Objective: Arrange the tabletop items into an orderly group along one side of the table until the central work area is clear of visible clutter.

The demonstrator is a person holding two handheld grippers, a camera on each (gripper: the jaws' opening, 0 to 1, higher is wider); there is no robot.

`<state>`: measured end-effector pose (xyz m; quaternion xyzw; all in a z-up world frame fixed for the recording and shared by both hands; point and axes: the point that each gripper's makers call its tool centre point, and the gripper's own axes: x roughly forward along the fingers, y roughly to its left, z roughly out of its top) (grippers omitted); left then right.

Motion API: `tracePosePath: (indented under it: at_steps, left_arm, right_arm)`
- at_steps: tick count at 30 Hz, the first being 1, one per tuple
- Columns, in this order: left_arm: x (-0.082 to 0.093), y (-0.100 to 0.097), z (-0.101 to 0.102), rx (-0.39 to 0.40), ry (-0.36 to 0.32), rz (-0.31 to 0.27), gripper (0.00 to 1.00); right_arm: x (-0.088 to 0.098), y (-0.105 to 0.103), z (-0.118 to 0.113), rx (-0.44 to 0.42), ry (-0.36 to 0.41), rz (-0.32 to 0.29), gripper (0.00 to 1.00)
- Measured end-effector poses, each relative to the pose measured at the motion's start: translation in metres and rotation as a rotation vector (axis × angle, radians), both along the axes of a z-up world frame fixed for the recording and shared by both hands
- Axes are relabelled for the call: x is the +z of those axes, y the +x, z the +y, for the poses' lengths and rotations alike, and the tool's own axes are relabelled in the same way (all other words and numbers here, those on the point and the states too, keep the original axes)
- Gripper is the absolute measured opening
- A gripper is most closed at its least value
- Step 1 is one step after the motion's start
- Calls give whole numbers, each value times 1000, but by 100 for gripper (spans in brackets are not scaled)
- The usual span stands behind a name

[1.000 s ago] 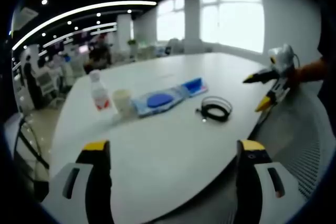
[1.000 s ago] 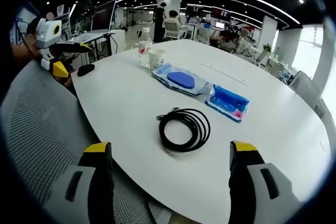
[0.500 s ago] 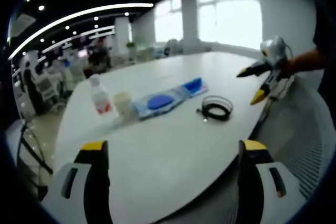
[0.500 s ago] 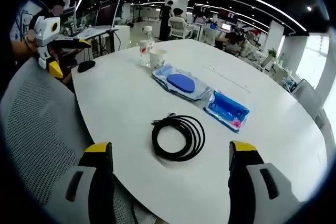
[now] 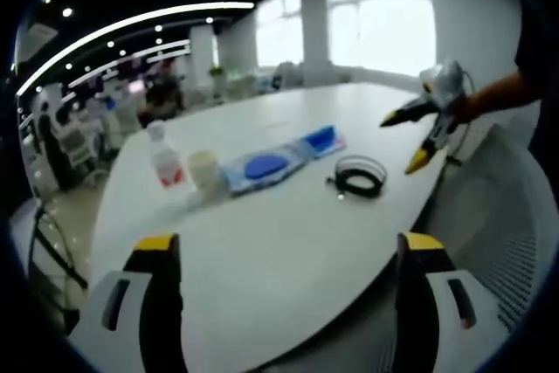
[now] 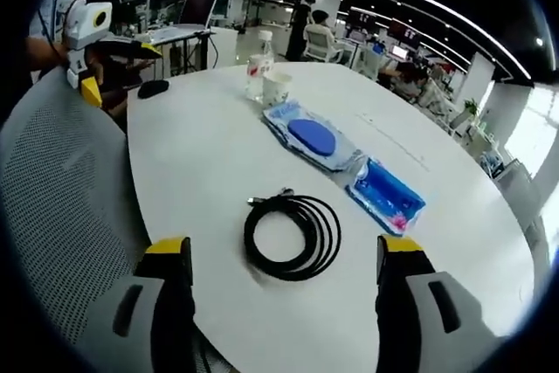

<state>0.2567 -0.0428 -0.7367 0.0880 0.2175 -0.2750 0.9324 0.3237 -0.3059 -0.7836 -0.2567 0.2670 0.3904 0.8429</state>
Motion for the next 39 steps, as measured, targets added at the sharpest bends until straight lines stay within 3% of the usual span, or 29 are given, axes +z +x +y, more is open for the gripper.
tracePosePath:
  at_steps: [7, 17, 39]
  left_arm:
    - [-2, 0, 1, 4, 5, 7, 100]
    - [-2, 0, 3, 13, 6, 10, 100]
    - [-2, 2, 3, 19, -4, 12, 99]
  right_arm:
    - [-6, 8, 6, 11, 27, -4, 76]
    - [-23, 14, 15, 40, -3, 7, 70]
    - [-59, 26, 28, 32, -17, 102, 55]
